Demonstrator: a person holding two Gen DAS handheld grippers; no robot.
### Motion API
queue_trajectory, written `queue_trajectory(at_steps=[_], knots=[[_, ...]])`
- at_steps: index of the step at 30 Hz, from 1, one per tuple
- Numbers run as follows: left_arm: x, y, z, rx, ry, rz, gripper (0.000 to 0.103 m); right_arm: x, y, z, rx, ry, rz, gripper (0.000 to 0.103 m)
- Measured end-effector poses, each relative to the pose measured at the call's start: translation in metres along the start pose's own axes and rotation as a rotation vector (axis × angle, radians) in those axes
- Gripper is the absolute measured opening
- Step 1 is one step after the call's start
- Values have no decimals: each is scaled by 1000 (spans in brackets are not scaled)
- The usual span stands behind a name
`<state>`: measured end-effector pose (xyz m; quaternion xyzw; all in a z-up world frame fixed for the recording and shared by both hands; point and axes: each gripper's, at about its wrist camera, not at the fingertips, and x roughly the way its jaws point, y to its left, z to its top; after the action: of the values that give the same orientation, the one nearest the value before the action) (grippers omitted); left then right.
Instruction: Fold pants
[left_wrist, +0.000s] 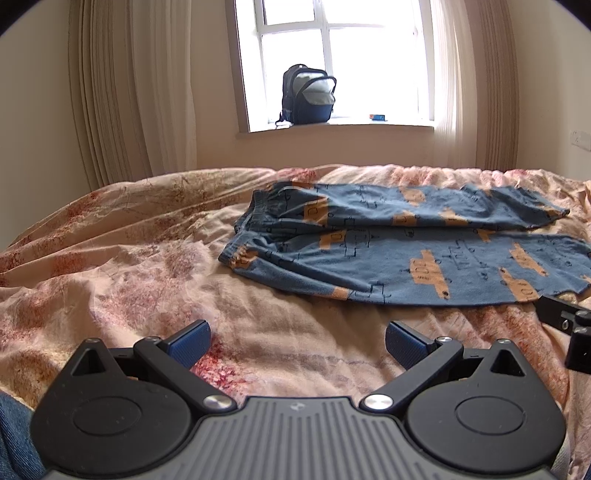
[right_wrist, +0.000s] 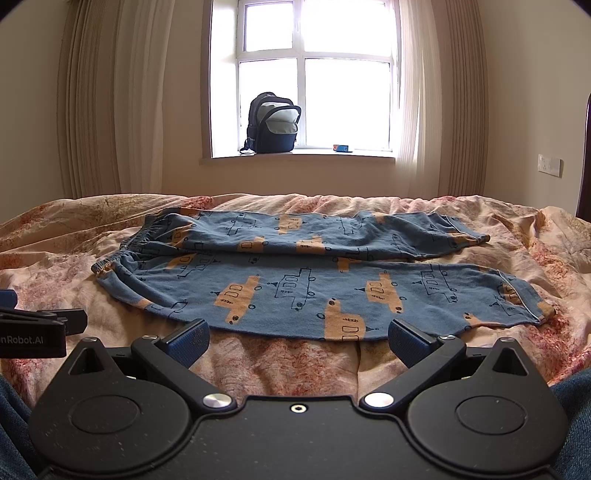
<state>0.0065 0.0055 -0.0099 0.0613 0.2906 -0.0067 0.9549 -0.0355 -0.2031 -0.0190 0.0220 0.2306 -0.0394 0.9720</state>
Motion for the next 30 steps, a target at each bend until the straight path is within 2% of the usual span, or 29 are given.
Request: queue_trajectory(at_steps=[3, 5, 8, 10, 13, 16, 19, 21, 22, 26, 30], knots=[[5, -1, 0, 0, 46, 2, 103, 1, -2, 0, 8, 7, 2, 103], [10, 1, 3, -12, 105, -16, 103, 2, -6, 5, 24, 17, 15, 103], [21, 13, 20, -89, 198, -108, 103, 5, -14, 20, 48, 22, 58, 103], [32, 27, 38, -167, 239, -184, 103, 12, -19, 35, 19, 23, 109, 103], [59, 49, 73, -245, 275, -249, 103, 34, -34, 65, -15, 38, 199, 103], [95, 72, 119, -284, 258, -292, 103, 68, -54, 95, -8, 75, 336, 103], [140, 78, 164, -201, 240, -338, 103, 106, -74, 122, -24, 104, 401, 103], [177, 68, 188, -91, 246, -346, 103, 134, -85, 138, -64, 116, 425, 103], [192, 61, 196, -39, 239, -337, 103, 151, -89, 146, -93, 123, 423, 103], [249, 28, 229, 108, 142, -222, 103, 226, -110, 174, -211, 169, 401, 103], [305, 1, 254, 288, 120, -260, 103, 310, -126, 193, -287, 291, 412, 103]])
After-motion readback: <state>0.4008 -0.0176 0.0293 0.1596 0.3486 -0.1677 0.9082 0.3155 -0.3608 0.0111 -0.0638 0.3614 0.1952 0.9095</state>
